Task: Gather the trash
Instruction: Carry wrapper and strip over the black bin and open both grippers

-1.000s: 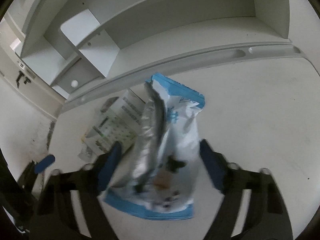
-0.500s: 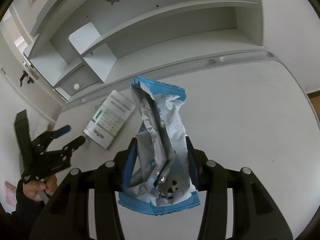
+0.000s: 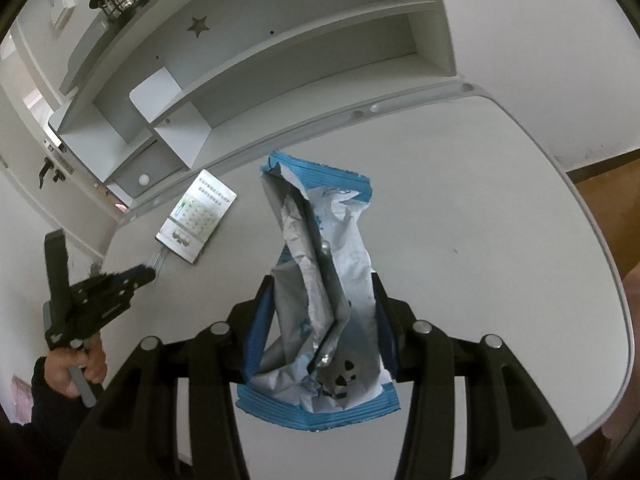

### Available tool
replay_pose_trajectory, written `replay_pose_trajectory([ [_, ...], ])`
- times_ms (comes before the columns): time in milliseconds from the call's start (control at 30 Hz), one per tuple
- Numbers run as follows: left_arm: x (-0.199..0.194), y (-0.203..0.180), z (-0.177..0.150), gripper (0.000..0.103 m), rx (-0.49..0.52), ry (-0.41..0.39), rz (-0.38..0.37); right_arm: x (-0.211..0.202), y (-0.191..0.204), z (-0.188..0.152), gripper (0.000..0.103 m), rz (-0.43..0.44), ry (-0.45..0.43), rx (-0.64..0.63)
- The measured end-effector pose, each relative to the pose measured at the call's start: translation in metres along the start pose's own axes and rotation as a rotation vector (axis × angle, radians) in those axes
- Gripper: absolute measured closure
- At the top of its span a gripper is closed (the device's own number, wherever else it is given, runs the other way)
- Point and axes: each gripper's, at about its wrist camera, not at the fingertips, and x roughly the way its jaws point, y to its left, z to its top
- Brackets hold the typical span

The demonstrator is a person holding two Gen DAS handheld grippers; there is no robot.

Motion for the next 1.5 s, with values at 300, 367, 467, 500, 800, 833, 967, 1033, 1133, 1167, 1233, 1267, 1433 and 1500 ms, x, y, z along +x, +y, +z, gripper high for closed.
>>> replay_pose_trajectory([
  [300, 0.0, -0.006, -0.004, 0.058, 0.013, 0.0, 0.002, -0.02, -0.006, -0.018, 0.057, -0.005, -0.015, 0.009],
  [367, 0.004, -0.003, 0.001, 0.059, 0.002, 0.003, 0.007, -0.026, -0.009, -0.021, 0.057, -0.009, -0.023, 0.016],
  [467, 0.012, -0.003, 0.005, 0.079, 0.006, 0.018, 0.012, -0.034, -0.015, -0.027, 0.057, -0.016, -0.036, 0.033],
  [500, 0.012, -0.004, 0.004, 0.083, 0.011, 0.021, 0.009, -0.036, -0.018, -0.03, 0.057, -0.02, -0.041, 0.041],
  [800, -0.036, -0.02, 0.017, 0.088, -0.025, -0.095, 0.045, -0.066, -0.053, -0.05, 0.057, -0.078, -0.083, 0.108],
  [833, -0.045, -0.025, 0.022, 0.088, -0.029, -0.121, 0.036, -0.072, -0.06, -0.054, 0.057, -0.091, -0.093, 0.124],
  [967, -0.071, -0.074, 0.045, 0.088, 0.049, -0.207, -0.054, -0.098, -0.097, -0.073, 0.057, -0.16, -0.132, 0.192],
  [1033, -0.07, -0.117, 0.053, 0.088, 0.118, -0.218, -0.128, -0.11, -0.117, -0.084, 0.057, -0.209, -0.15, 0.232],
  [1133, -0.063, -0.187, 0.057, 0.088, 0.22, -0.205, -0.252, -0.129, -0.151, -0.107, 0.057, -0.294, -0.171, 0.305],
  [1167, -0.061, -0.213, 0.056, 0.088, 0.257, -0.196, -0.294, -0.135, -0.162, -0.114, 0.057, -0.319, -0.175, 0.327],
  [1233, -0.057, -0.267, 0.051, 0.088, 0.338, -0.178, -0.388, -0.148, -0.186, -0.133, 0.057, -0.385, -0.183, 0.383],
  [1267, -0.055, -0.298, 0.046, 0.088, 0.391, -0.173, -0.432, -0.155, -0.198, -0.143, 0.057, -0.413, -0.186, 0.413],
  [1433, -0.047, -0.414, 0.011, 0.088, 0.579, -0.109, -0.603, -0.179, -0.248, -0.191, 0.057, -0.506, -0.186, 0.541],
  [1500, -0.042, -0.45, -0.007, 0.088, 0.638, -0.071, -0.652, -0.184, -0.268, -0.209, 0.057, -0.525, -0.175, 0.591],
])
